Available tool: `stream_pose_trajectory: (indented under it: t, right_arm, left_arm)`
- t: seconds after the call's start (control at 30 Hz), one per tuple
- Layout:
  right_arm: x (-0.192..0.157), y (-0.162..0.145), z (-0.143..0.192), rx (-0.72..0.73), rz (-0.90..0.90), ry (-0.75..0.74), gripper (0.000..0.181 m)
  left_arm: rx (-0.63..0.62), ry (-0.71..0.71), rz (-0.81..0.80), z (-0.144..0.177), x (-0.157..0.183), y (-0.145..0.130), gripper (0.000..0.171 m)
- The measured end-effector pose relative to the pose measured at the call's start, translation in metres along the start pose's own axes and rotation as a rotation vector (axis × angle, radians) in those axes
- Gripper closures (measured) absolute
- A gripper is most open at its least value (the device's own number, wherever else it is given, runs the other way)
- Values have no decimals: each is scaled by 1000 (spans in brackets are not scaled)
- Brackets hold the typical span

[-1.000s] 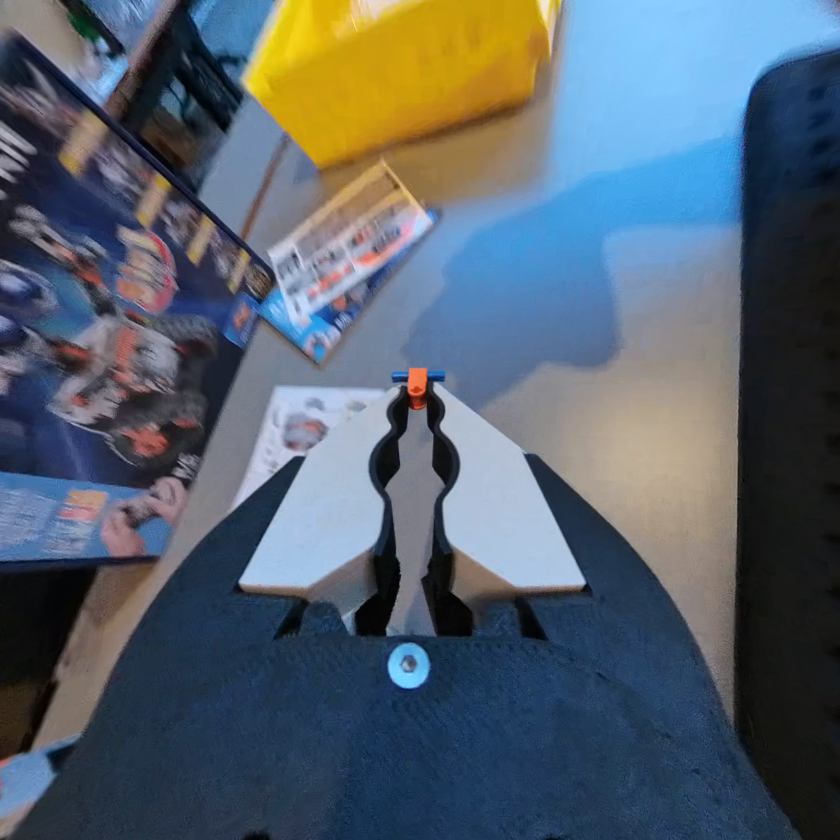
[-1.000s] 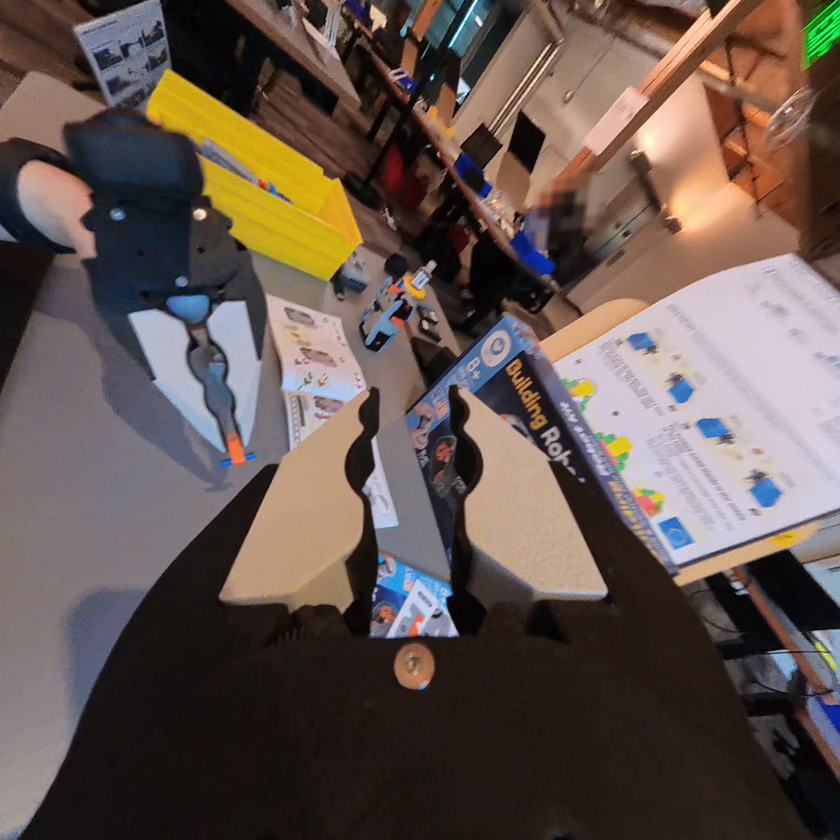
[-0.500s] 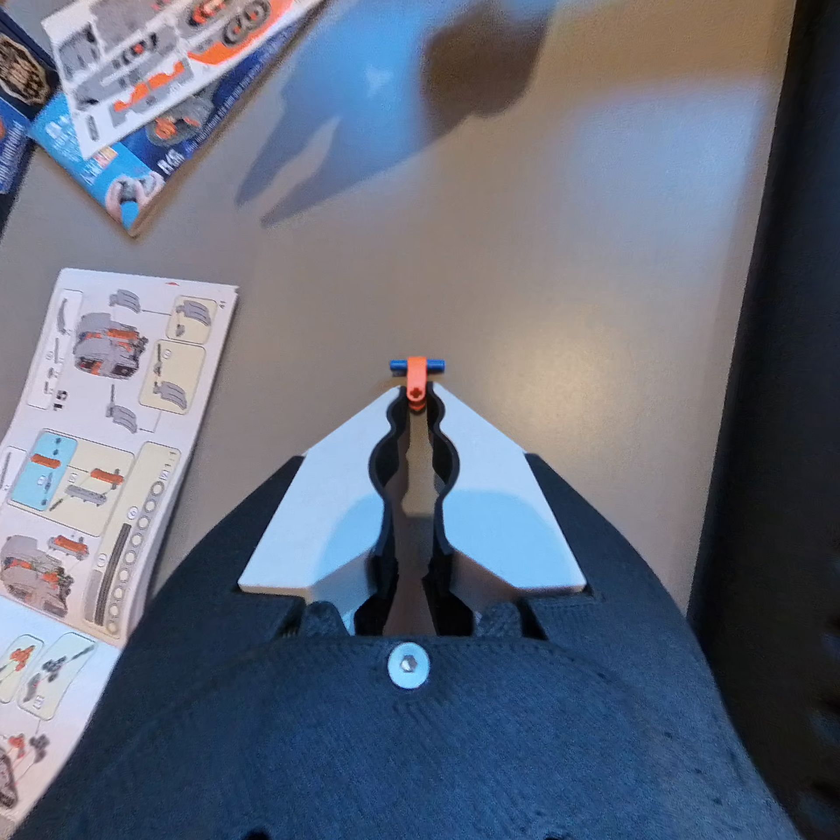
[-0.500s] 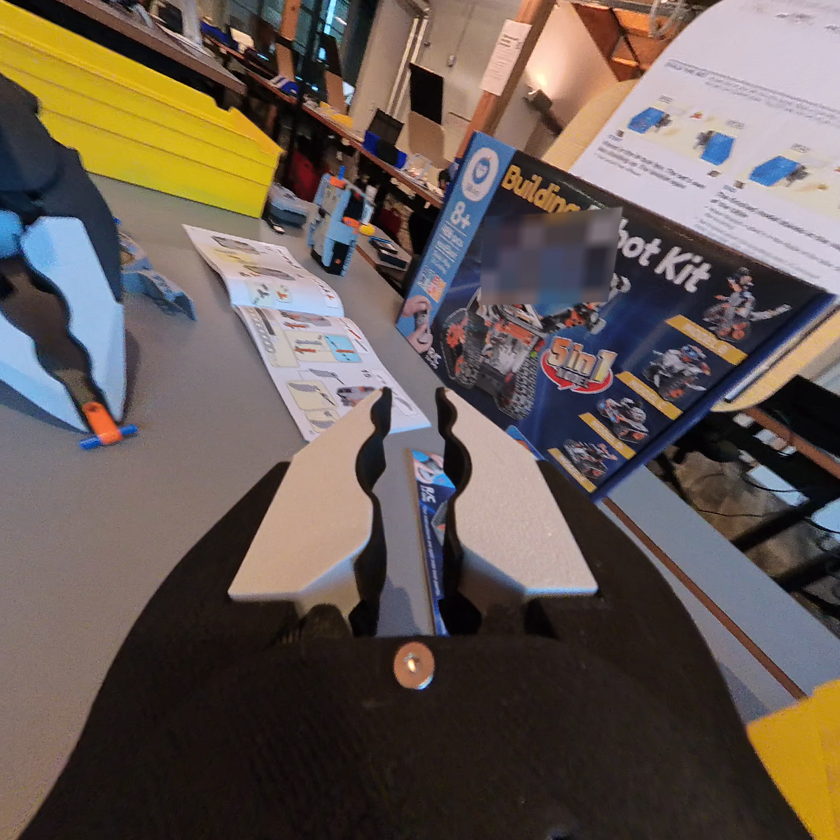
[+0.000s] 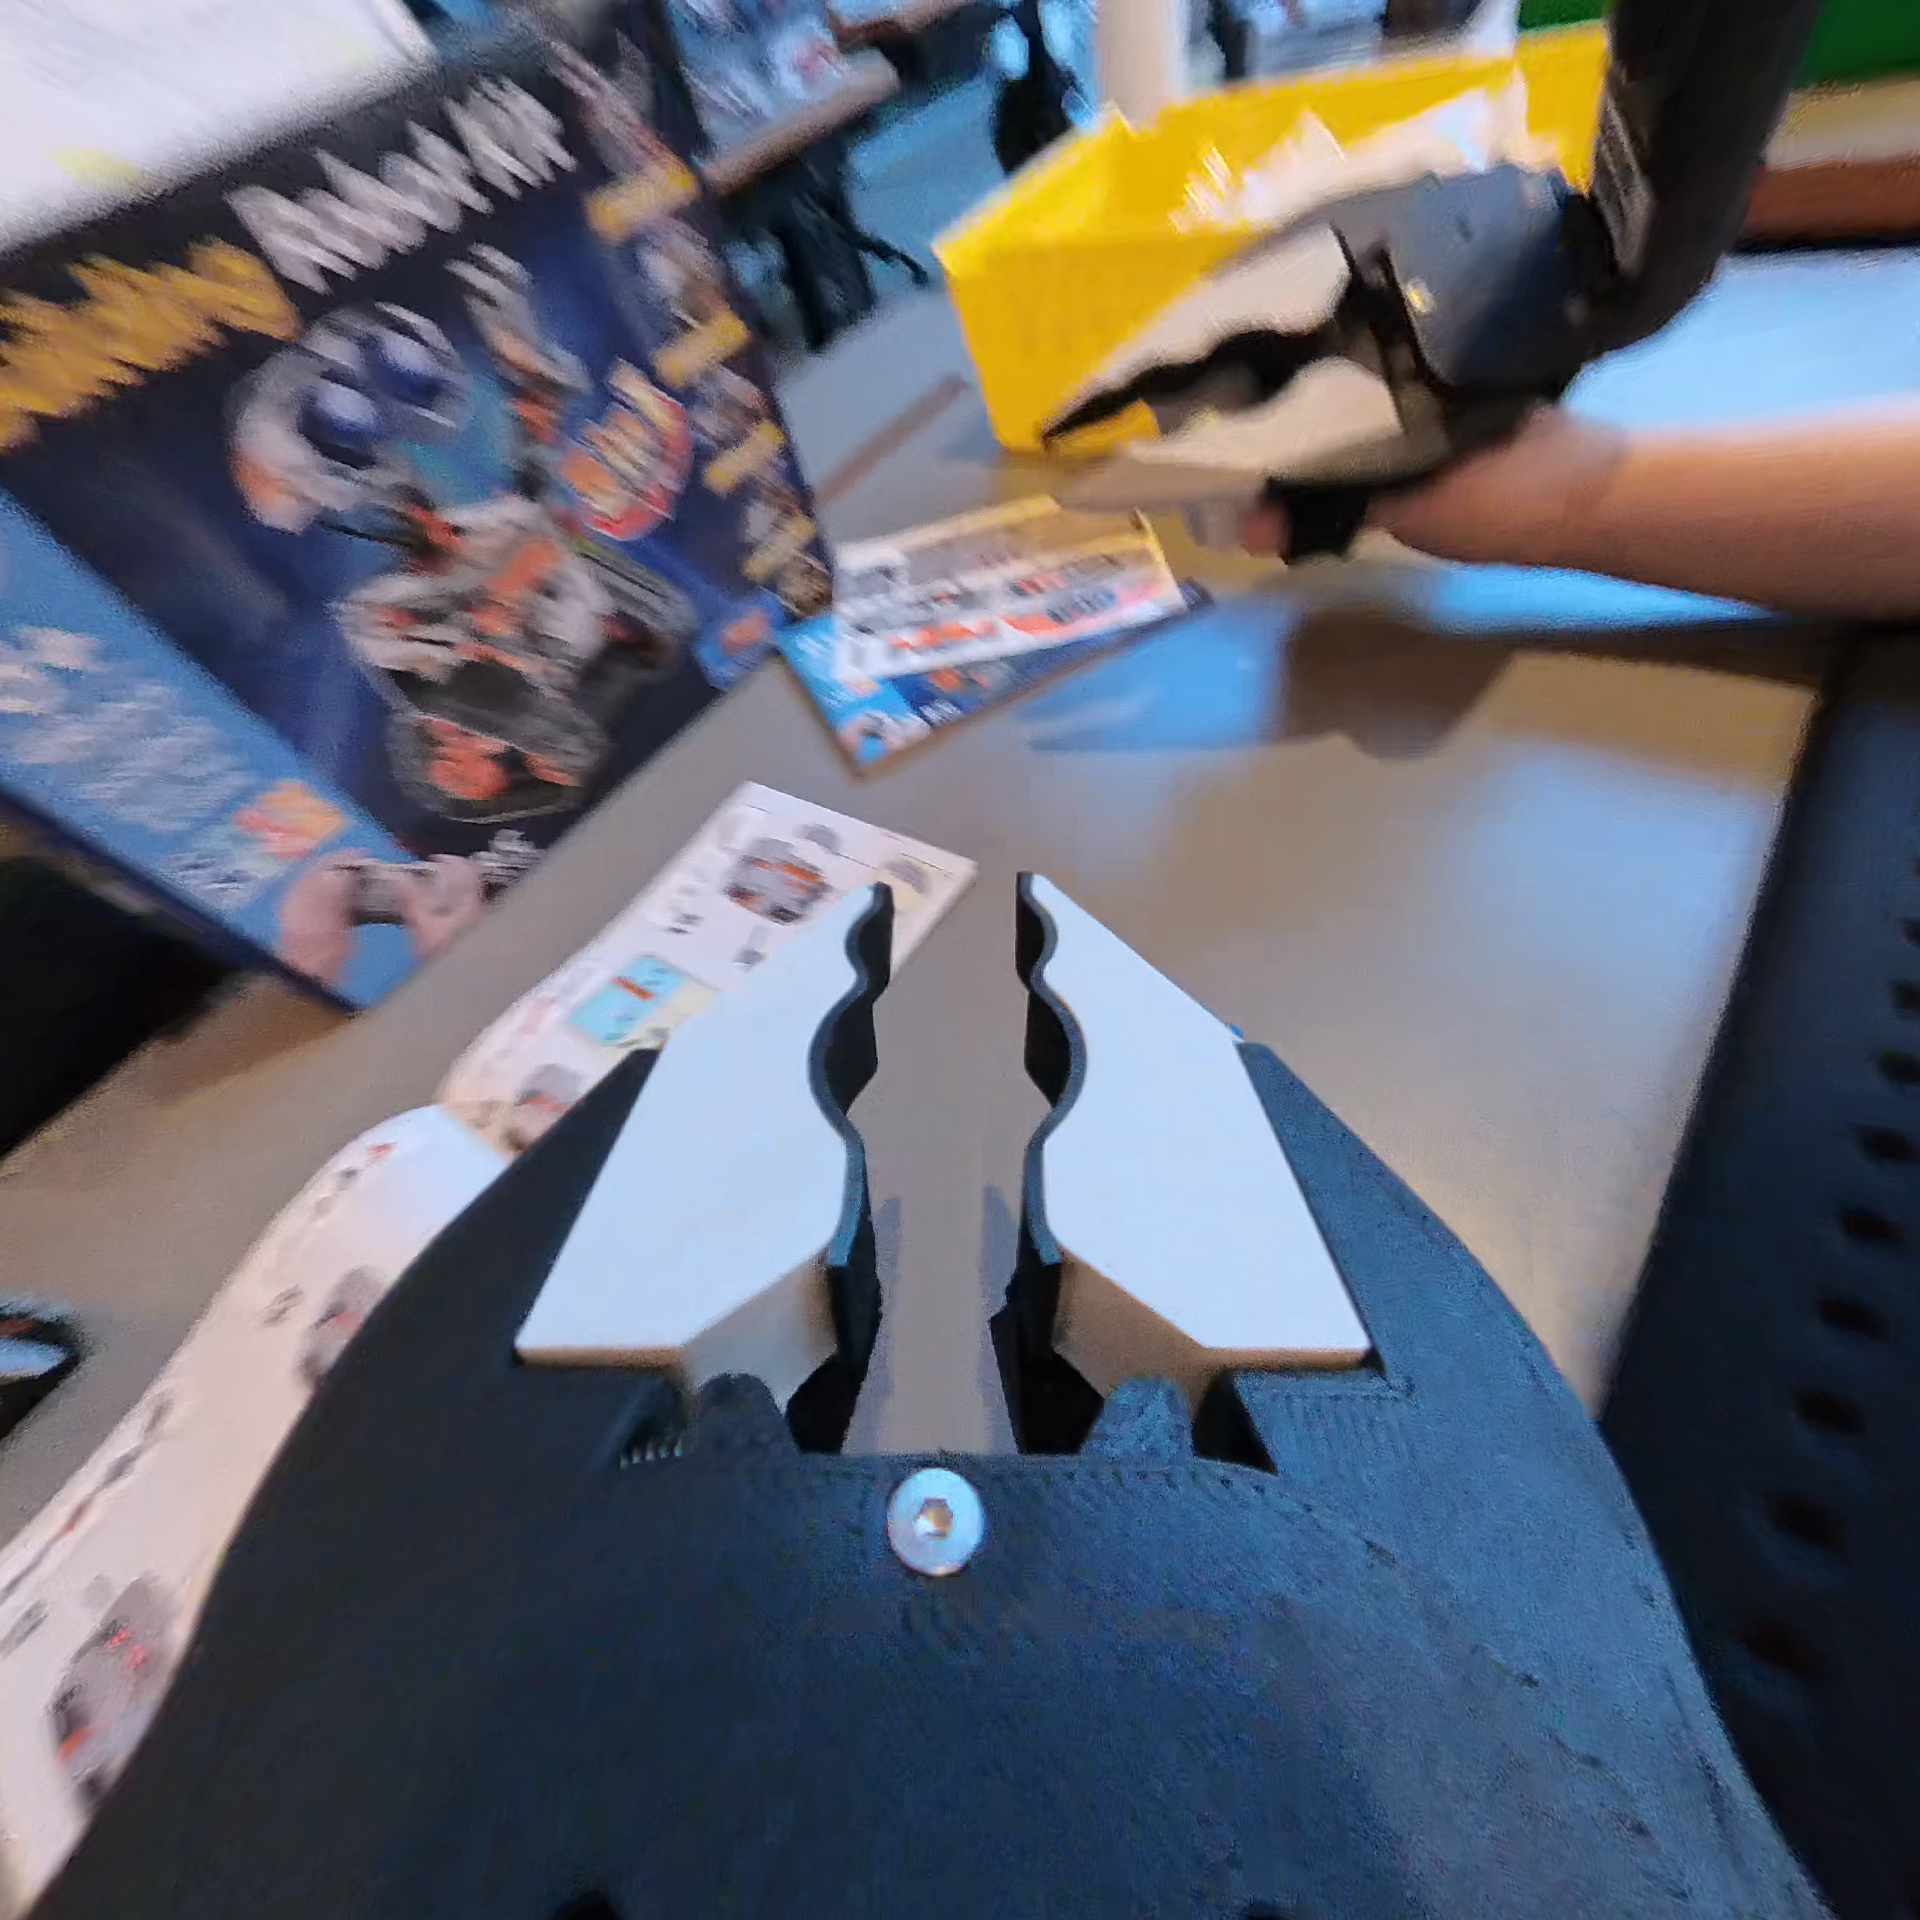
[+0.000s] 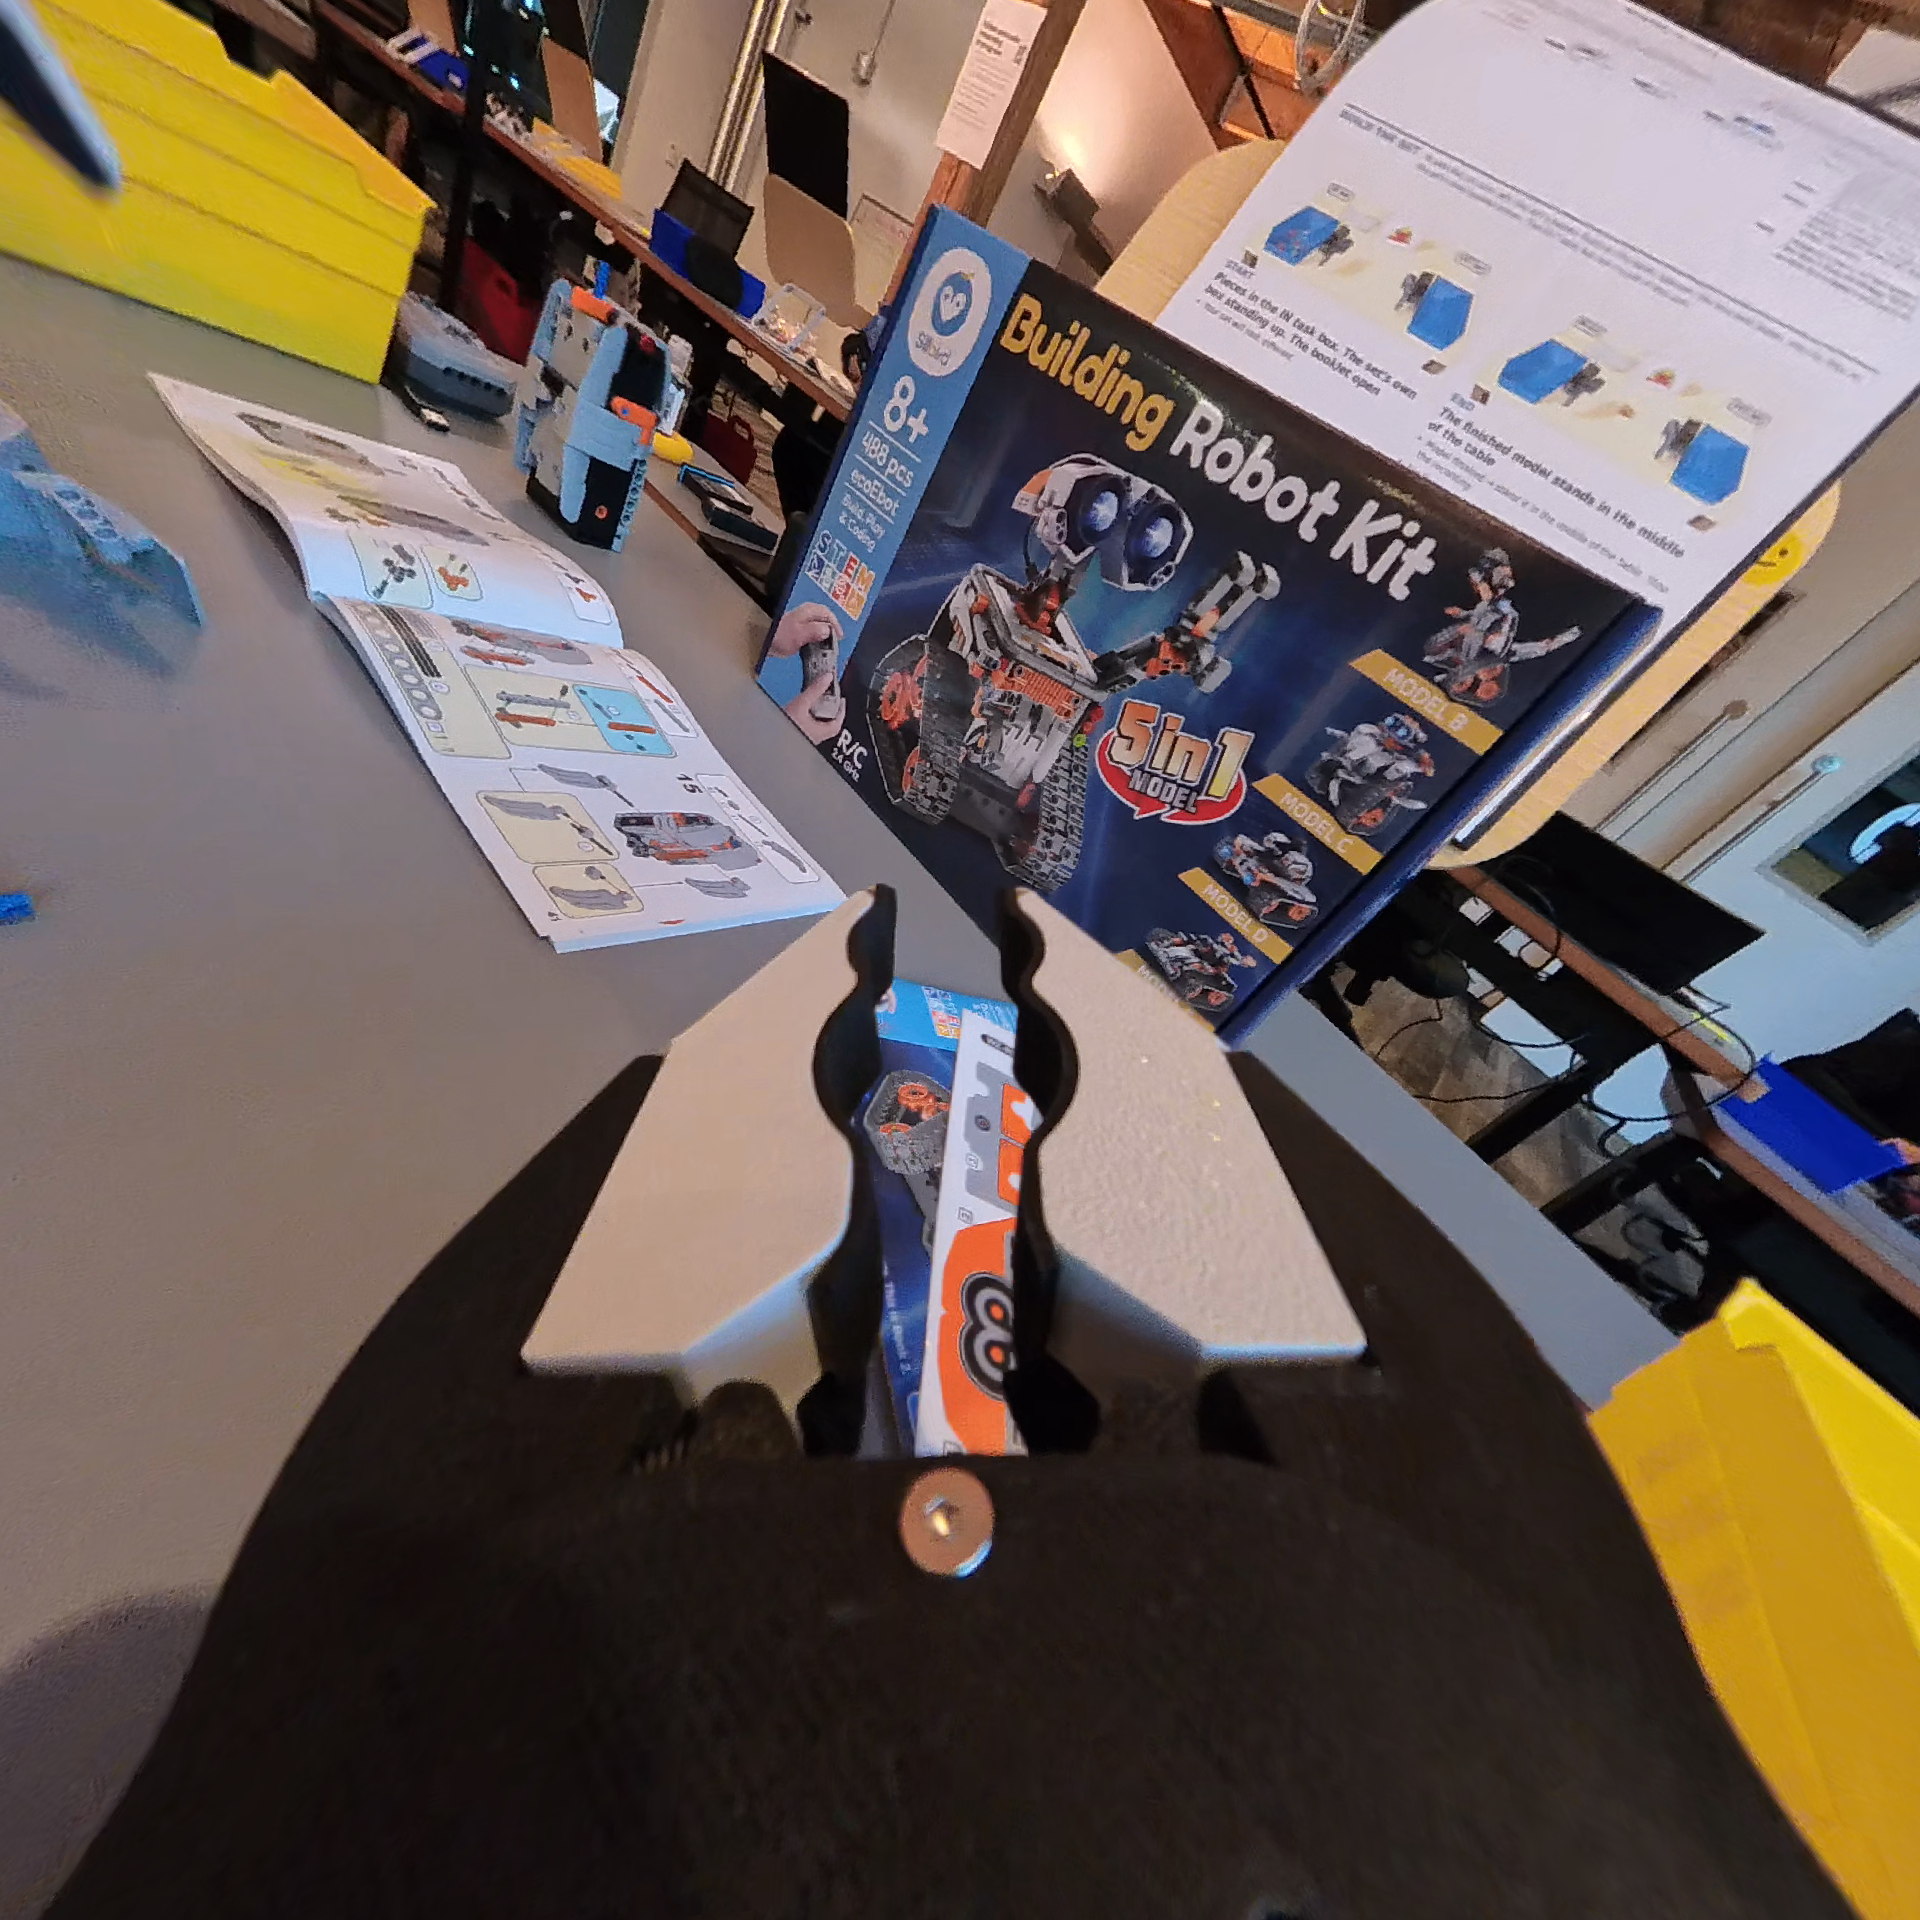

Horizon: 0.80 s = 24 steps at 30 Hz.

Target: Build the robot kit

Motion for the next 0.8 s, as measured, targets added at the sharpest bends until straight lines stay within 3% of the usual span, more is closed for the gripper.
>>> stream_pose_trajectory:
  t: [0.2, 0.33, 0.47, 0.63, 0.8]
  right_arm:
    - [-7, -2, -4, -40, -37, 24, 154]
    - [-8, -11, -7, -96, -90, 22, 141]
    - [-7, -8, -7, -93, -88, 24, 144]
    - [5, 44, -17, -35, 65, 22, 149]
    - [18, 138, -57, 91, 31, 94, 150]
  left_arm:
    - [108, 215, -31, 61, -55, 48, 146]
    - [-7, 191, -32, 88, -68, 61, 142]
    - [-101, 203, -140, 99, -84, 81, 141]
    - [-104, 173, -145, 110, -102, 114, 142]
    - [-63, 215, -27, 117, -127, 124, 143]
Point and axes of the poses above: each gripper's, where its closed fingertips meet, z back along the fingers, y out of its top, x = y × z across the jaws, the point moved 1 cm from there along z, back along the fingers, and after that the axes turned 13 degrees about x, right-handed, at the moved point
